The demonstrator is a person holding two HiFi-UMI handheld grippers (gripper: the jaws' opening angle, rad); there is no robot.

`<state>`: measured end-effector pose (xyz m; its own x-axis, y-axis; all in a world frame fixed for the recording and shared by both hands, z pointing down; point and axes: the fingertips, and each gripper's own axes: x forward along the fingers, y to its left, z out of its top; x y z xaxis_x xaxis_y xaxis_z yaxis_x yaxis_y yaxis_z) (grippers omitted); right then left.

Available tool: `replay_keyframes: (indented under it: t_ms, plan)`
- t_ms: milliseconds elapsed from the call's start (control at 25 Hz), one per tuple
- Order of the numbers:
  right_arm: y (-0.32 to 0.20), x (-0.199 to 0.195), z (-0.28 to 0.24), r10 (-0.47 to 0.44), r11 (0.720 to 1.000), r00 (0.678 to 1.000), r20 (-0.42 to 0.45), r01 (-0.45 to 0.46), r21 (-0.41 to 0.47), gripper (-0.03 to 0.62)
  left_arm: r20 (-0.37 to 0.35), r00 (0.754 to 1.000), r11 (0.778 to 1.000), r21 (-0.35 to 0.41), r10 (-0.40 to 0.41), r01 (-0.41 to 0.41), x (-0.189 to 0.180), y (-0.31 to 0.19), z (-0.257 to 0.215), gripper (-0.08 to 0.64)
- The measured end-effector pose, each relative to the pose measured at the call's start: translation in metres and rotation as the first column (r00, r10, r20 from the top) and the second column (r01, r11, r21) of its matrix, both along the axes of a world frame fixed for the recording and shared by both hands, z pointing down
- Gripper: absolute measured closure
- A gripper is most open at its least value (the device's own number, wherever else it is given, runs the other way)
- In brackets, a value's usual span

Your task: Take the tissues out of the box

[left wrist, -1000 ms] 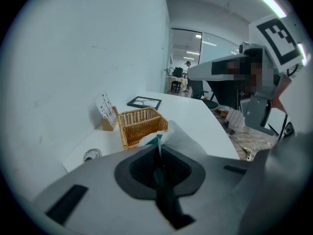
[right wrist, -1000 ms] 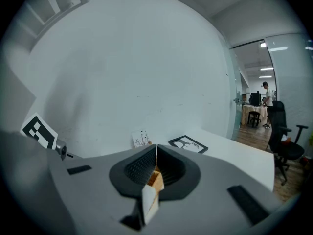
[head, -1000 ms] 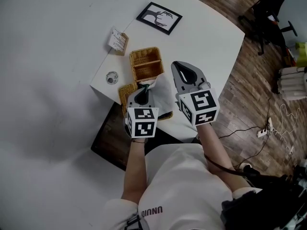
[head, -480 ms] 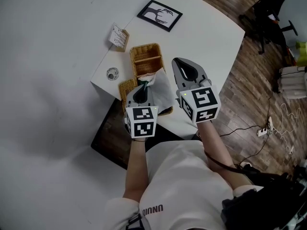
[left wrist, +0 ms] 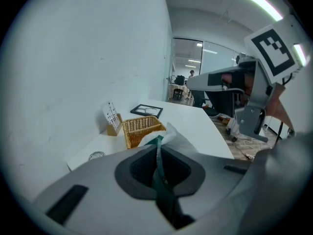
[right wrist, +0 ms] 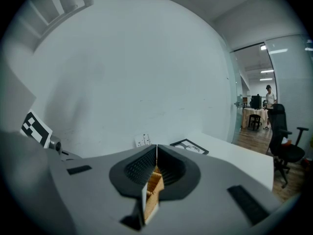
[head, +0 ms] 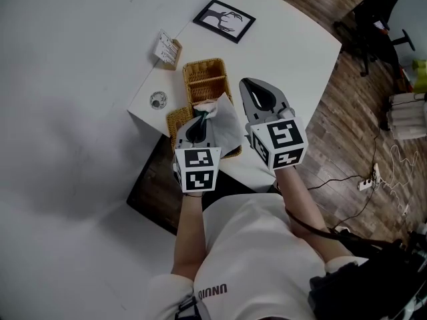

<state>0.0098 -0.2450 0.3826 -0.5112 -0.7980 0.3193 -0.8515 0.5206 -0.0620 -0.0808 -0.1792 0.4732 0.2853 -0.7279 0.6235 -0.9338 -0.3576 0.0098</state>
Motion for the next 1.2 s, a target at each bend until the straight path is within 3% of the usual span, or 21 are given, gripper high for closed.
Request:
replay_keyframes:
  t_ms: [1200]
  plan:
    - [0.009, -0.005, -0.015, -0.029, 0.999, 0.999, 0.014, 0.029, 0.042, 0.572, -0.041, 0.999, 0.994, 0.112, -0.002, 0.007, 0.004, 0.006, -0.046, 0.538]
